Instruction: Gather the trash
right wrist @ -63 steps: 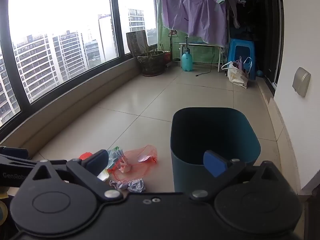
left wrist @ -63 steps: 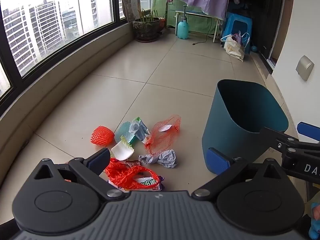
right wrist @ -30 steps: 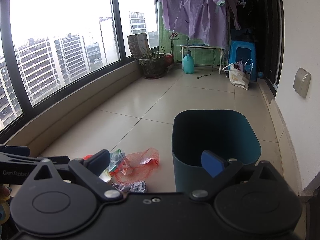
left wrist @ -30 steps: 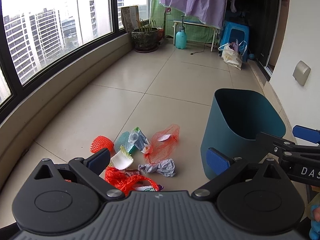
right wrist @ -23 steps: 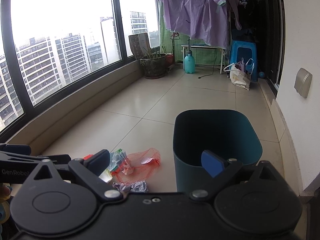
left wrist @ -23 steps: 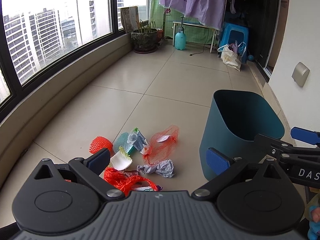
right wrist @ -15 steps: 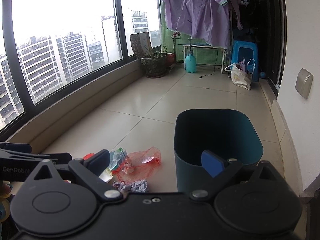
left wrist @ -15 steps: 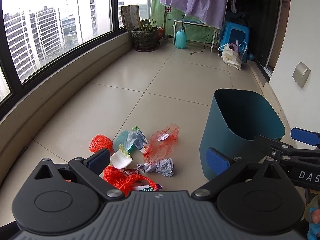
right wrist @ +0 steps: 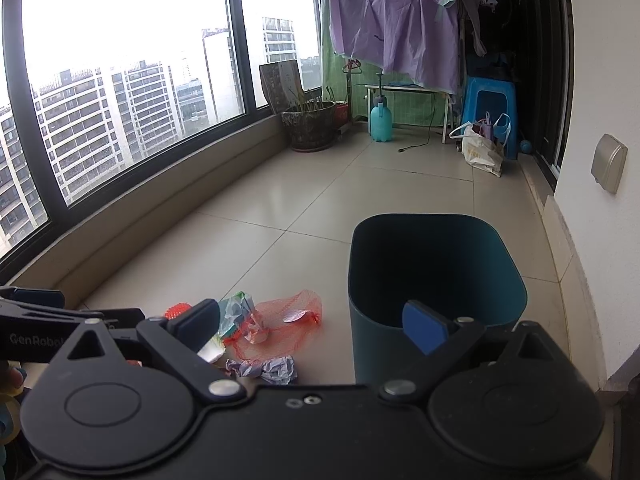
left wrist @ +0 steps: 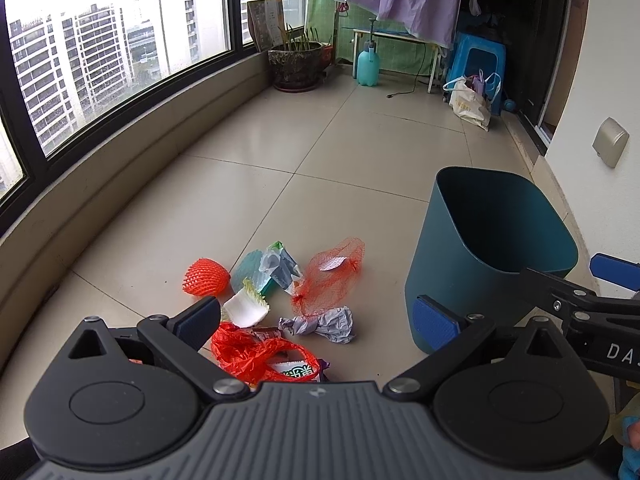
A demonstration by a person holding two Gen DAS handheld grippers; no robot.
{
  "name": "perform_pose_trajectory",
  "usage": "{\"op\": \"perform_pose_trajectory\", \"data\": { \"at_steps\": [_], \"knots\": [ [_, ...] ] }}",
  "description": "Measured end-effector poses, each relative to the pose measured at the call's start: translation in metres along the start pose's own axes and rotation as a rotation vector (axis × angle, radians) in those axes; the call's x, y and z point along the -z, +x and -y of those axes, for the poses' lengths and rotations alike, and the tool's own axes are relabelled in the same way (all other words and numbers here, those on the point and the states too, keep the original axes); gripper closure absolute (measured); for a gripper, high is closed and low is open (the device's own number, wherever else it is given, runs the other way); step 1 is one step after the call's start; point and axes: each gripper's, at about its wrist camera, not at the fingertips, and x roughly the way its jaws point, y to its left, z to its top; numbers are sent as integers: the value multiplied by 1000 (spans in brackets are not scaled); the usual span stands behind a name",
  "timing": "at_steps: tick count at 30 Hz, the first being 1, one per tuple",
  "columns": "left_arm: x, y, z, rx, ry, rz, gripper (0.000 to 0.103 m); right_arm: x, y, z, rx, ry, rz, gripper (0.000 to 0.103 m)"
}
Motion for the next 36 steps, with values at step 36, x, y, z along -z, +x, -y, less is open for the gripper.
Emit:
{"op": "perform_pose_trajectory", "data": {
  "at_steps": [36],
  "knots": [
    [3, 19, -6, -6, -55, -159, 0, -1, 7, 4, 13, 16, -99, 8]
  ]
}}
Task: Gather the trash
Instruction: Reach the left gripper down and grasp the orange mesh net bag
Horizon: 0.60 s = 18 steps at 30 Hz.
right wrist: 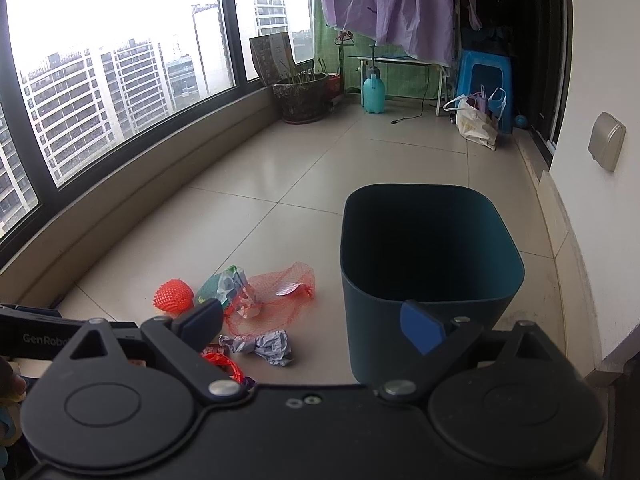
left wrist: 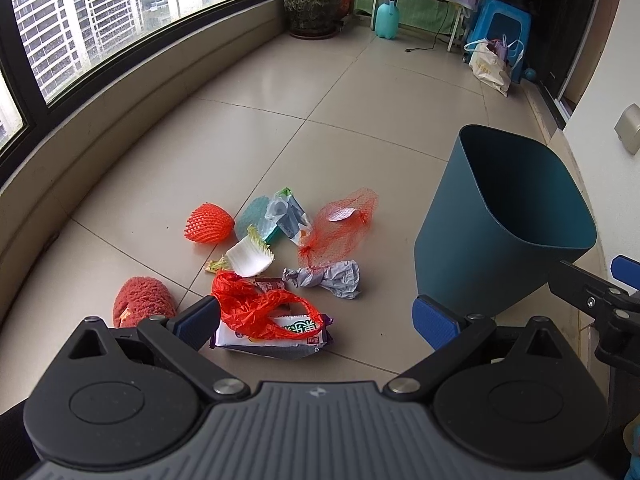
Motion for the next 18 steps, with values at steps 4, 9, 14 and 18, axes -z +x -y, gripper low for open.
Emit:
{"op": "perform_pose_trajectory", "data": {
  "at_steps": [4, 9, 14, 18],
  "knots": [
    [-8, 0, 7, 0, 28, 8, 0, -12, -2, 4, -9, 0, -19, 10],
    [-23, 2, 17, -3, 43, 10, 0, -43, 2, 27, 26, -20, -21, 9],
    [-38, 14, 25, -6, 41, -11, 0, -70, 17, 58, 79, -22, -39, 10],
    [-50, 31, 32, -1, 39, -50, 0, -83, 34, 84, 123, -21, -65, 11]
  ]
}}
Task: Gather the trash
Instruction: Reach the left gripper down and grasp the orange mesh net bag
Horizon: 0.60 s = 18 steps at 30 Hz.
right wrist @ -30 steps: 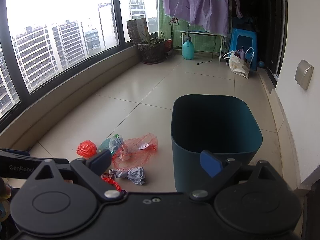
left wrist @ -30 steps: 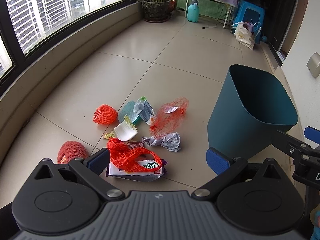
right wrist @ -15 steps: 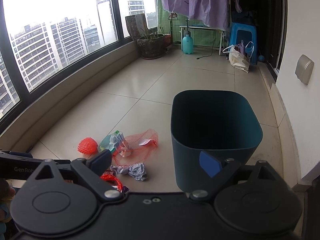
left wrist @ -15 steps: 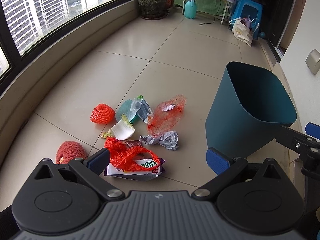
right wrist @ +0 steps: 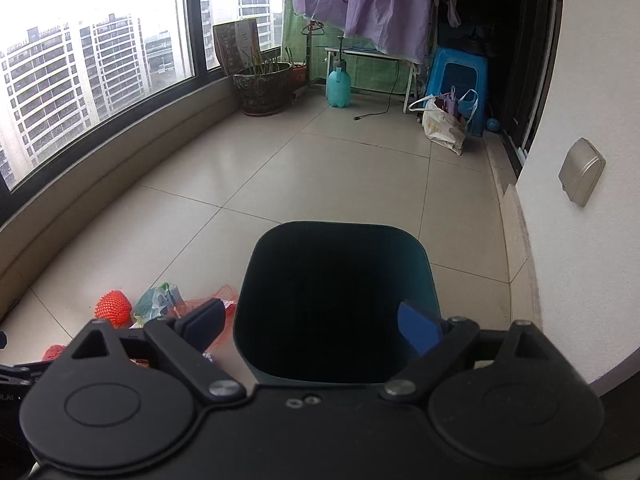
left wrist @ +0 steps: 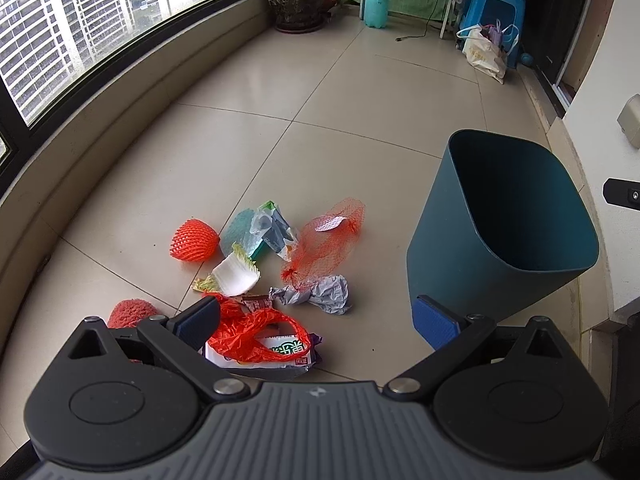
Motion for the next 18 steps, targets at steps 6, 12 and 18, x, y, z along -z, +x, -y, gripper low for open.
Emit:
{"op": "perform_pose_trajectory", "data": {
  "at_steps": [6, 12, 18],
  "knots": [
    [-27, 27, 16, 59, -5, -37, 0, -9, 35, 39, 5, 71, -90, 14],
    [-55, 66, 11, 80, -49, -90, 0, -11, 78, 70, 72, 45, -151, 20],
    [-62, 115, 4, 44, -16, -140, 0, 5, 141, 106, 115, 135, -306, 44]
  ]
}}
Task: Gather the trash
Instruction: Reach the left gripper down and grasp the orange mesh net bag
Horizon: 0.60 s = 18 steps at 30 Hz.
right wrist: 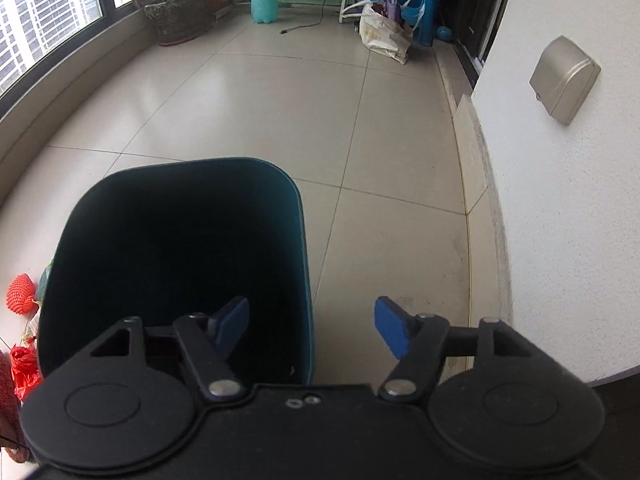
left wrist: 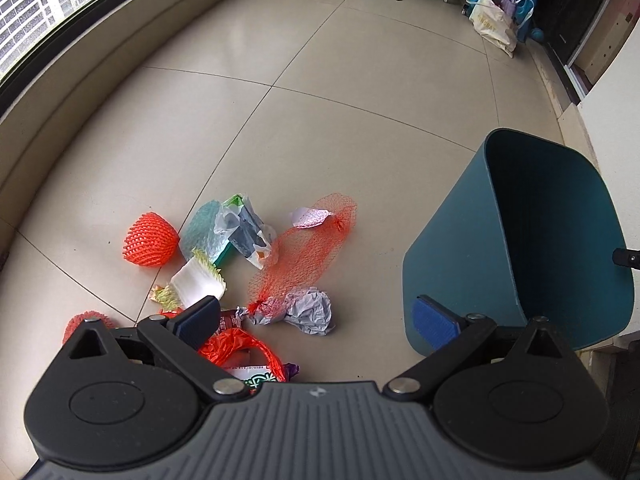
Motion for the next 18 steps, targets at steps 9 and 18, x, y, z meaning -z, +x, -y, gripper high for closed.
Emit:
{"op": "perform_pose_trajectory", "data": {
  "at_steps": [9, 18],
  "knots": [
    [-17, 64, -29, -73, -8, -113, 0, 4, 37, -19, -25, -76, -48, 76],
    [-26, 149, 3, -113, 167, -155, 1, 2, 34, -30, 34, -121, -40, 97]
  ]
}}
